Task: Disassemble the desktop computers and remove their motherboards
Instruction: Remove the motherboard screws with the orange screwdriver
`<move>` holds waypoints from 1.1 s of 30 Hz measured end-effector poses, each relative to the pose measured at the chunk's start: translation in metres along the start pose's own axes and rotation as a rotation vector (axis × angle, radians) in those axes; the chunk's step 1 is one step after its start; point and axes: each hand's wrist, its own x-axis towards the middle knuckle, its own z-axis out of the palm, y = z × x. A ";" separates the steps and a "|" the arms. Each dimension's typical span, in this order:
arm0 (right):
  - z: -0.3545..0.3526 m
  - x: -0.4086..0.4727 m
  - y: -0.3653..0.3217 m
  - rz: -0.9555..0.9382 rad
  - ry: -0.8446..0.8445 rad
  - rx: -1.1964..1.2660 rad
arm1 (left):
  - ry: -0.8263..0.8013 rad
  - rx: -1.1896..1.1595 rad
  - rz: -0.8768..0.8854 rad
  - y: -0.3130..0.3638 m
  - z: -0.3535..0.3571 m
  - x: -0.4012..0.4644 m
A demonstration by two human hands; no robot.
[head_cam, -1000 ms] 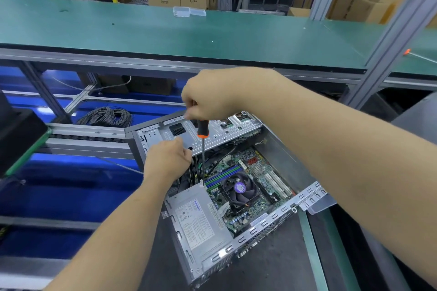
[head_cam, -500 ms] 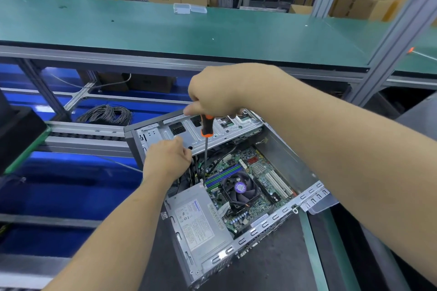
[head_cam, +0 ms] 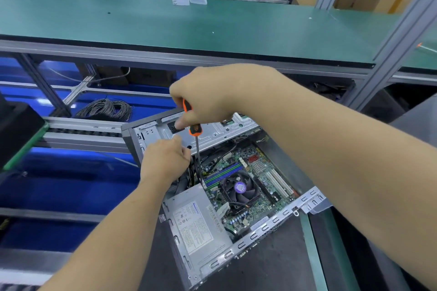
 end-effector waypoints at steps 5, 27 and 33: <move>-0.005 -0.001 0.004 -0.026 0.036 0.002 | 0.002 0.015 -0.009 0.001 -0.001 0.000; -0.016 -0.020 0.023 0.006 0.132 0.179 | -0.014 -0.005 -0.015 -0.001 0.000 0.002; -0.033 -0.051 0.034 0.019 0.121 0.292 | -0.005 -0.082 0.000 0.002 -0.004 0.000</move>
